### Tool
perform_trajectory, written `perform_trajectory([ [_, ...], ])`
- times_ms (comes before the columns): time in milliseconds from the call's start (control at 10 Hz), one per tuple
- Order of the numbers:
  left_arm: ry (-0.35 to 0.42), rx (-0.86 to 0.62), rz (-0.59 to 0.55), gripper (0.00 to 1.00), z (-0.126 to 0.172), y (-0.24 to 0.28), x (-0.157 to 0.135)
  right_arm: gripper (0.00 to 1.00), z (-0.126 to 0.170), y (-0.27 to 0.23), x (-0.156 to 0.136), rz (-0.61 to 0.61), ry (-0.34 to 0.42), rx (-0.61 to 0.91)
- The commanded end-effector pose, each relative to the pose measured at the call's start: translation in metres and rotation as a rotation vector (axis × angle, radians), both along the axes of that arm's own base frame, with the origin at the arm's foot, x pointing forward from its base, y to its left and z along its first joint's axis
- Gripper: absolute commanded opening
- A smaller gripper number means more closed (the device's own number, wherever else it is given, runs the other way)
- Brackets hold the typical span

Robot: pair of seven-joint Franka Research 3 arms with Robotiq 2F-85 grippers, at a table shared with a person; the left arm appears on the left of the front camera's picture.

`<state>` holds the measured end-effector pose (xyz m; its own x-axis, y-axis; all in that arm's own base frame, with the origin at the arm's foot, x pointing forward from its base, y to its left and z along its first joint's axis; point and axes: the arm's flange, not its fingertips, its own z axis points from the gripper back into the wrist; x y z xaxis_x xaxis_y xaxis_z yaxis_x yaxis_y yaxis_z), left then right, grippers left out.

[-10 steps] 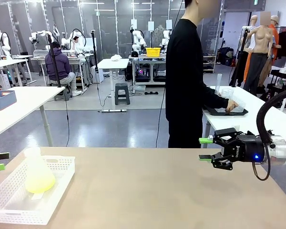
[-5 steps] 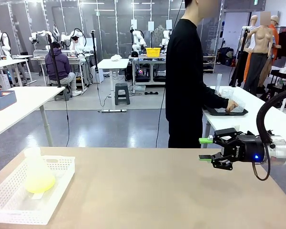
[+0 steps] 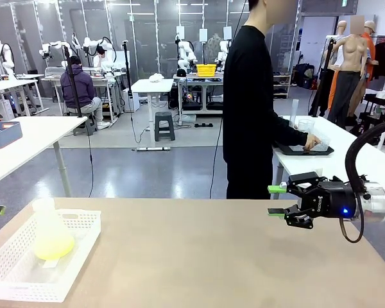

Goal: Prepare the solutions needed for the experiment.
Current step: When the human places the Big flask in the center of the table, pick up the Big flask and place it in the left Organizing basket.

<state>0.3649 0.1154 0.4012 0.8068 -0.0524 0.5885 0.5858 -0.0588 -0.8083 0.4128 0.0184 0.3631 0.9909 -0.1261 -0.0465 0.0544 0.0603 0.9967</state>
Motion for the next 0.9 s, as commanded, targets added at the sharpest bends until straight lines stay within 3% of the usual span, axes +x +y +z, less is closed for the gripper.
perform_trajectory([
  [0, 0.134, 0.075, -0.034, 1.0, 0.004, -0.015, 0.021, 0.63, 0.001, 0.0, 0.0, 0.003, -0.004, 0.001],
  [400, 0.285, 0.127, 0.031, 1.0, -0.007, -0.034, 0.043, 0.63, 0.001, 0.0, 0.0, 0.003, -0.004, 0.001],
  [500, 0.297, 0.102, 0.036, 1.0, -0.009, -0.034, 0.047, 0.63, 0.001, 0.0, 0.0, 0.003, -0.004, 0.001],
  [600, 0.239, 0.133, -0.006, 1.0, -0.009, -0.032, 0.035, 0.63, 0.001, 0.0, 0.0, 0.003, -0.004, 0.001],
  [800, 0.239, 0.133, -0.006, 1.0, -0.009, -0.032, 0.035, 0.63, 0.001, 0.0, 0.0, 0.003, -0.004, 0.001],
])
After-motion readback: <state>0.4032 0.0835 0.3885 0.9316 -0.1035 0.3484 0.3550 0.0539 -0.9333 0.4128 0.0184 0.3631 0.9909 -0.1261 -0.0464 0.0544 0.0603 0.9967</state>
